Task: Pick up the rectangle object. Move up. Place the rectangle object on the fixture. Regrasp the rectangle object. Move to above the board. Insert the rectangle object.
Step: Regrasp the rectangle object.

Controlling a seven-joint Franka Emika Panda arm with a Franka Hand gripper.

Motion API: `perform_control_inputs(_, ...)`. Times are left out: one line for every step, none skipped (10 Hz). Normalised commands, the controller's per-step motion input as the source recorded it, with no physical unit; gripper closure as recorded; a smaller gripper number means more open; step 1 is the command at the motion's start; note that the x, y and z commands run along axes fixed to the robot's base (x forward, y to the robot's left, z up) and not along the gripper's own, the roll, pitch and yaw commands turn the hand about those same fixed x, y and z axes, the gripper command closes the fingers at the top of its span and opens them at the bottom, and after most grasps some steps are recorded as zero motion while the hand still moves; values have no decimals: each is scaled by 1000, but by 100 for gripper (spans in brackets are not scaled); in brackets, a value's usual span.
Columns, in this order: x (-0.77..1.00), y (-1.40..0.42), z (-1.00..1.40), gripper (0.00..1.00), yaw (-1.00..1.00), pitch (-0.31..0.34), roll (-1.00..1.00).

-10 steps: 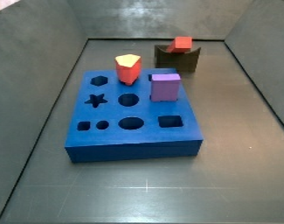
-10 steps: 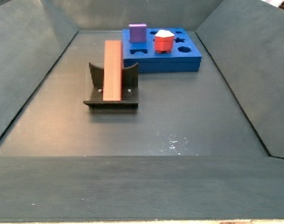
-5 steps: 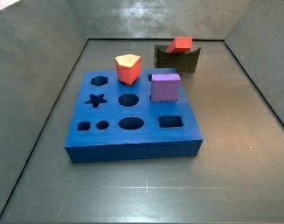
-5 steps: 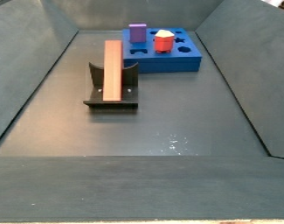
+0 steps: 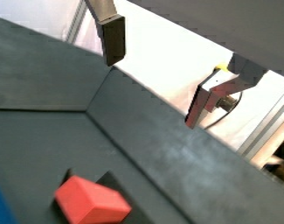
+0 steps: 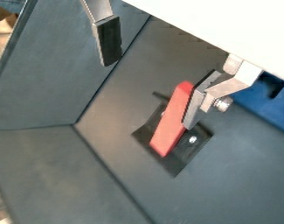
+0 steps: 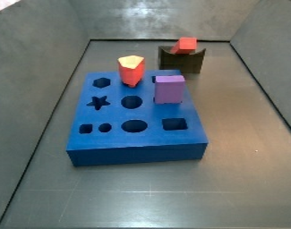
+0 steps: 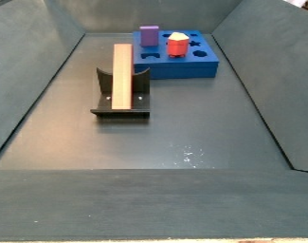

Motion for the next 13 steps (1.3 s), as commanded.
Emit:
perform_control_inputs(104, -49, -7, 0, 166, 172, 759)
perform_control_inputs(105, -54, -11, 0, 191, 139, 446)
perform_control_inputs(103, -49, -6, 0, 199, 122, 333)
perform_control_inputs(91, -37, 5, 0, 205, 80, 206)
perform_control_inputs(82, -40, -3, 0, 201, 47, 174)
perform_control_inputs(32, 48, -1000, 0, 160, 27, 146)
perform_control_inputs(34, 48, -1000, 0, 144, 18, 143)
perform_control_inputs(48, 45, -1000, 0, 123, -31, 122)
perform_control_inputs(56, 41, -1000, 0, 110, -57, 98)
perform_control_inputs(65, 40, -1000, 0, 89, -78, 82)
perform_control_inputs(71, 39, -1000, 0, 67, -87, 78)
perform_control_inputs(83, 33, -1000, 0, 36, -97, 76)
perform_control_inputs(90, 28, -1000, 0, 15, -94, 77)
